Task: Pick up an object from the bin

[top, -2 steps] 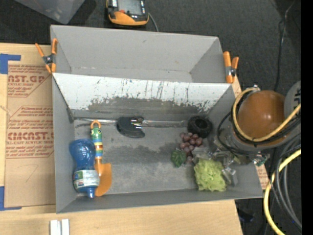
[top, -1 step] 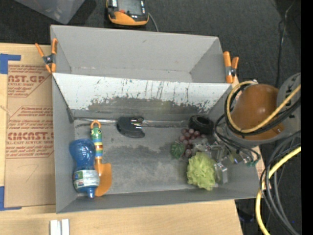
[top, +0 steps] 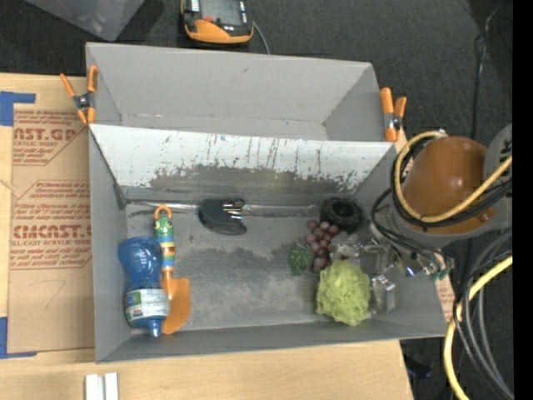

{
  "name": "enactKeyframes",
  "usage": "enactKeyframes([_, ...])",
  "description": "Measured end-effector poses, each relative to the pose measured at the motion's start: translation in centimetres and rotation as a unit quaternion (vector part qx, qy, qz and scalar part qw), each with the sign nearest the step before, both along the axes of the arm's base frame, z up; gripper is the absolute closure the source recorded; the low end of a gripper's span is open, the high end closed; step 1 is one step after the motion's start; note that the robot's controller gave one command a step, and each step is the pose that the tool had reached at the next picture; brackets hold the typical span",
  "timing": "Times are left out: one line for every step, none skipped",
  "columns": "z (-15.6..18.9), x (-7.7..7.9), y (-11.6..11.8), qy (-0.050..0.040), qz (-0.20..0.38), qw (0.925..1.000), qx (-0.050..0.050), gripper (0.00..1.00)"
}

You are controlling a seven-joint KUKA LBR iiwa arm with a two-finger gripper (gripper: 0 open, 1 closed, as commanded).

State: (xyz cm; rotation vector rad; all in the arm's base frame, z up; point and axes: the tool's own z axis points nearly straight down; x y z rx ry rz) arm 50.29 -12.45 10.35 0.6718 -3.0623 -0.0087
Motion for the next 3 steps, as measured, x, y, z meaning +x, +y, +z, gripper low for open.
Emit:
enactKeyframes([-2.2, -1.7, 2.8, -0.0049, 0.154, 0.9881, 0.001, 0.0])
enactKeyframes([-3.4, 0.9, -0.2, -0.0067, 0.111, 0.9937, 0.0, 1.0])
enactKeyframes([-3.4, 0.9, -0.2, -0.0067, 0.111, 0.9937, 0.0, 1.0])
